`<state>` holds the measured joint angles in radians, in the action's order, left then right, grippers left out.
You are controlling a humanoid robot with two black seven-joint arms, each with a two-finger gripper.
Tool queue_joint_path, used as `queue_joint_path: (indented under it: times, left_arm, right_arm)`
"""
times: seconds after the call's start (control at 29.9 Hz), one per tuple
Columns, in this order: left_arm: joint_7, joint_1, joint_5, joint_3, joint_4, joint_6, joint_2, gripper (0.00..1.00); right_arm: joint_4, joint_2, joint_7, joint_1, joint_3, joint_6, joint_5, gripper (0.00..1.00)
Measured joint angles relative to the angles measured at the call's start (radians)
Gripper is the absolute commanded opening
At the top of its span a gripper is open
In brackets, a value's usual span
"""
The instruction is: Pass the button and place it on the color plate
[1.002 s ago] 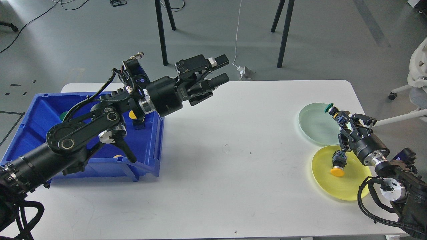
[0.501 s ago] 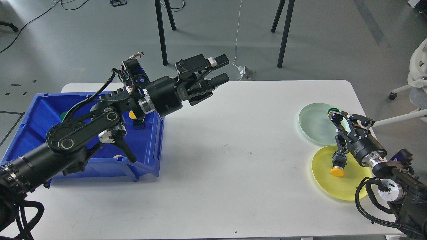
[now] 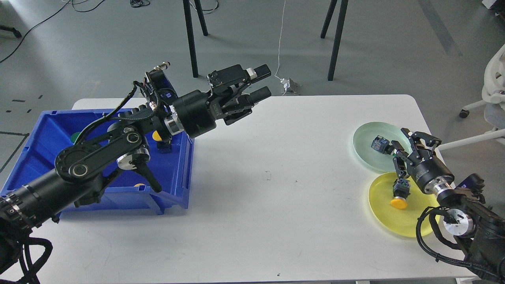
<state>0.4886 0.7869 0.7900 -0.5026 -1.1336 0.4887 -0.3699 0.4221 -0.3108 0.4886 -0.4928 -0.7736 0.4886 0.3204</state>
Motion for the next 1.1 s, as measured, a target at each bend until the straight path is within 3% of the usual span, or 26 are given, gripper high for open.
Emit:
queue_joint_path:
  times: [0.13, 0.23, 0.33, 0.47, 0.63, 0.94, 1.1]
  left_arm:
    - [0.0, 0.0, -0.001, -0.002, 0.0, 0.0, 0.0, 0.71]
    - [0.0, 0.006, -0.025, -0.005, 0.001, -0.027, -0.013, 0.72]
    - [0.0, 0.017, -0.088, -0.022, 0.008, -0.058, -0.056, 0.75]
    - [0.0, 0.018, -0.194, -0.096, 0.073, -0.06, -0.111, 0.76]
    - [0.0, 0.0, -0.271, -0.183, 0.161, -0.025, -0.145, 0.77]
    - [0.0, -0.048, -0.342, -0.295, 0.166, 0.0, -0.174, 0.77]
    - [0.0, -0.05, -0.349, -0.359, 0.159, 0.0, -0.157, 0.77]
  right_arm:
    - [0.175, -0.043, 0.0, -0.001, -0.078, 0.0, -0.044, 0.68]
    - [0.312, -0.075, 0.0, -0.018, -0.139, 0.0, -0.05, 0.85]
    - [0.466, -0.094, 0.0, -0.081, -0.17, -0.011, -0.05, 0.94]
    - [0.595, -0.103, 0.001, -0.191, -0.177, -0.038, -0.049, 0.96]
    - [0.591, -0.057, 0.0, -0.291, -0.163, -0.045, -0.045, 0.99]
    - [0.558, -0.003, 0.0, -0.306, -0.167, -0.046, -0.045, 0.99]
    - [0.467, 0.027, 0.0, -0.341, -0.173, -0.038, -0.048, 0.99]
